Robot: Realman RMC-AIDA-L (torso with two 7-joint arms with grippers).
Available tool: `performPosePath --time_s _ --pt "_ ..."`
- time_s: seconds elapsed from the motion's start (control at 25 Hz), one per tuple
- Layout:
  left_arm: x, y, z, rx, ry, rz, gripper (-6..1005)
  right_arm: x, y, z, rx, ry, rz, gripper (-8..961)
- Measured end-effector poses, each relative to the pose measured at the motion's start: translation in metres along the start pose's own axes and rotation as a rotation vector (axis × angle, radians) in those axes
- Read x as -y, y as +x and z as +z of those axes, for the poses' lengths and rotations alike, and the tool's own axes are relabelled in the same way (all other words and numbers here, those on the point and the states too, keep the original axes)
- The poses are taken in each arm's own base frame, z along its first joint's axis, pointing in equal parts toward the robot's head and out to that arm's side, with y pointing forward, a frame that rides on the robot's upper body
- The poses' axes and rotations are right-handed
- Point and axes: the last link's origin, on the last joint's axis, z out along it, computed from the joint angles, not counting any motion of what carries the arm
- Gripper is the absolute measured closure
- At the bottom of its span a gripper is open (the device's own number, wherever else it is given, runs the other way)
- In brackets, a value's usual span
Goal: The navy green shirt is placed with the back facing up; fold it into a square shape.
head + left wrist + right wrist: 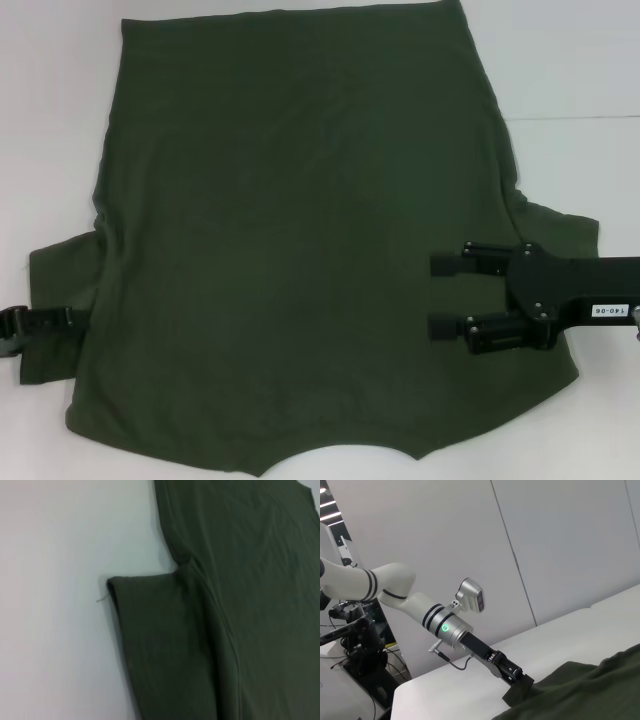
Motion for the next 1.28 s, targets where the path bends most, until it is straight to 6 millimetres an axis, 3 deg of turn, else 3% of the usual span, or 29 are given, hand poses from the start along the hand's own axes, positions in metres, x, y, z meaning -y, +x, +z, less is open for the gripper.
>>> performPosePath --time_s 0.12,0.84,1.08,1.28 --pt "0.0000 0.0004 0.0011 0.006 0.008 0.006 134 0.0001 -0.0003 0.0001 0.000 0.000 -0.001 7" --pt "-0.0011 0.0012 0.0017 0.000 0.003 0.003 570 0.0014 -0.0024 0.0017 -0.001 0.000 -0.006 7" --pt "-0.0013 0.0015 0.0017 -0.001 0.002 0.001 560 0.0020 -0.0036 0.0027 -0.002 -0.001 -0.009 6" --pt "-0.0005 0.0023 0.0020 0.001 0.012 -0.027 608 0.0023 -0.0046 0.0036 -0.002 -0.003 -0.011 6"
